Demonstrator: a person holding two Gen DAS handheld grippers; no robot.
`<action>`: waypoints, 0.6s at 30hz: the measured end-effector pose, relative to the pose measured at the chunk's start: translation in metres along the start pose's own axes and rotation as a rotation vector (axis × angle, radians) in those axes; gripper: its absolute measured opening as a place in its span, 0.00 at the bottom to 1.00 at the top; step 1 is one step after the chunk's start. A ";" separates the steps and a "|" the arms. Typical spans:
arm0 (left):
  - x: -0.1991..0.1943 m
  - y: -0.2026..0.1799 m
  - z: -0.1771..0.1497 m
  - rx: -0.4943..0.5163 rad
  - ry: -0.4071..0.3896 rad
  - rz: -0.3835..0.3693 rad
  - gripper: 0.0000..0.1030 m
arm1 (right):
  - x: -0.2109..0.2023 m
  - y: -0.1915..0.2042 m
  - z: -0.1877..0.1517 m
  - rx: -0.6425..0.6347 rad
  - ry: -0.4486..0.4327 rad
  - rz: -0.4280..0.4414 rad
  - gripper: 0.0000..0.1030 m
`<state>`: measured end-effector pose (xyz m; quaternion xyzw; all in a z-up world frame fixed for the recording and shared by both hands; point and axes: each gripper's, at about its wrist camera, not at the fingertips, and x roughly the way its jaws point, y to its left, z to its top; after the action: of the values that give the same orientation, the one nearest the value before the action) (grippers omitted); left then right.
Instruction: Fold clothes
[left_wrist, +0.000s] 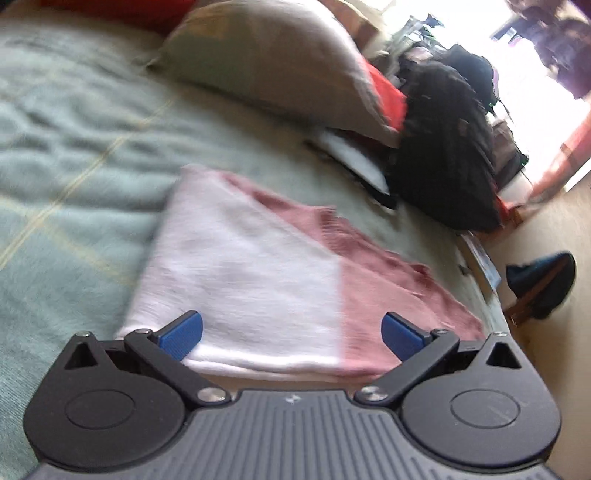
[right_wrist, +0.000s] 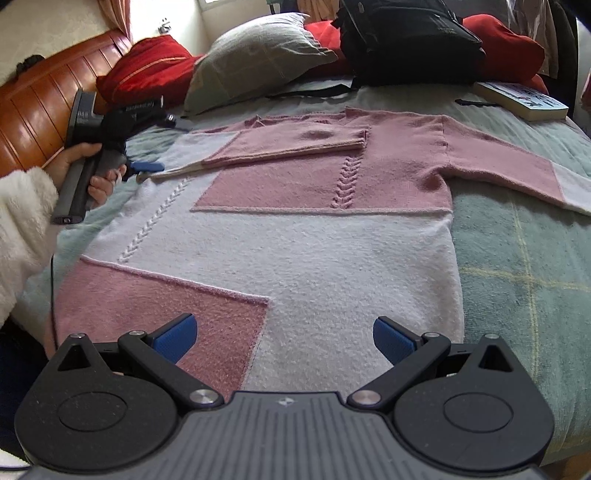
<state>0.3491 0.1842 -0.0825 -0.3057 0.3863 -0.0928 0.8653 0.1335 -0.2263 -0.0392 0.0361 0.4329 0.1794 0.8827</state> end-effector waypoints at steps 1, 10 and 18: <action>-0.003 0.005 -0.002 -0.005 -0.019 -0.032 0.99 | 0.003 0.000 0.000 0.001 0.007 -0.004 1.00; -0.017 -0.026 -0.002 0.148 -0.042 0.059 0.99 | 0.020 -0.005 -0.001 0.023 0.051 -0.024 1.00; -0.022 -0.022 -0.002 0.082 -0.024 0.089 0.99 | 0.017 -0.013 -0.006 0.045 0.052 -0.046 1.00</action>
<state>0.3338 0.1743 -0.0568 -0.2537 0.3852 -0.0662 0.8848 0.1422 -0.2334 -0.0586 0.0414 0.4603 0.1501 0.8740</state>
